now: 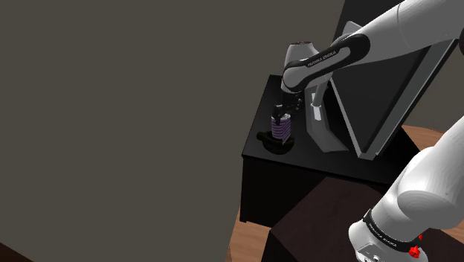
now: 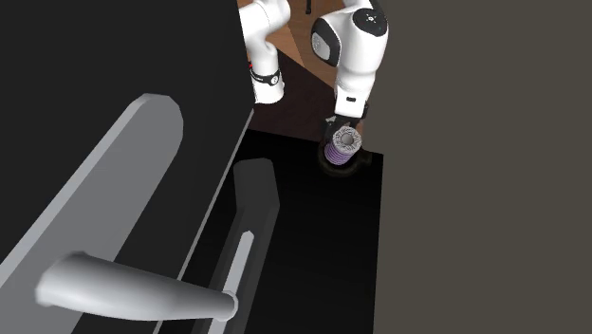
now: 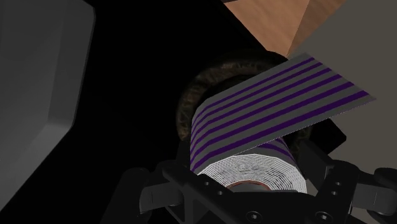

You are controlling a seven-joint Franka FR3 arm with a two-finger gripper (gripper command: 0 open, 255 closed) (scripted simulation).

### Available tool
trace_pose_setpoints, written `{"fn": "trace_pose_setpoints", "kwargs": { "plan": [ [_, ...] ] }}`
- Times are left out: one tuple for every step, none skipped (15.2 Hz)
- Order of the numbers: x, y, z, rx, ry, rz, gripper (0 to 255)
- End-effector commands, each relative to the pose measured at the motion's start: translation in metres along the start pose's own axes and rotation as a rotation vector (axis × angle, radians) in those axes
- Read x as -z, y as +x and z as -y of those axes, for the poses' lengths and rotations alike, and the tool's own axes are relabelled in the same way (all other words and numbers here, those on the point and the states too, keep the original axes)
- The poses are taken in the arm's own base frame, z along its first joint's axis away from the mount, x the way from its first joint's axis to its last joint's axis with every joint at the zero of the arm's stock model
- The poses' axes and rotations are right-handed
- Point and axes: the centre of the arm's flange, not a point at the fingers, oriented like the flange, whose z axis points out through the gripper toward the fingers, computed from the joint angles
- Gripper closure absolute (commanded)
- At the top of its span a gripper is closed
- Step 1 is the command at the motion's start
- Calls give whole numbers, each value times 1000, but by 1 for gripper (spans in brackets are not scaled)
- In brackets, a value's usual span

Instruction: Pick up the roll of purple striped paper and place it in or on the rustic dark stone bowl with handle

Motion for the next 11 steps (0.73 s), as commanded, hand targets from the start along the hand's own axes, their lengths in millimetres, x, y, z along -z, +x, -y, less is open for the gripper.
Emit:
{"fn": "trace_pose_setpoints", "kwargs": {
  "plan": [
    [-4, -2, 2, 2, 0, 11, 255],
    [-4, -2, 2, 2, 0, 11, 255],
    [-4, -2, 2, 2, 0, 11, 255],
    [-4, -3, 1, 3, 0, 11, 0],
    [-4, -3, 0, 2, 0, 11, 0],
    [-5, -3, 1, 3, 0, 10, 0],
    [-5, -3, 1, 3, 0, 10, 0],
    [-5, -3, 1, 3, 0, 10, 0],
    [-4, -2, 2, 2, 0, 11, 0],
    [9, -2, 2, 2, 0, 11, 0],
    [22, -1, 2, 2, 0, 11, 0]
  ]
}}
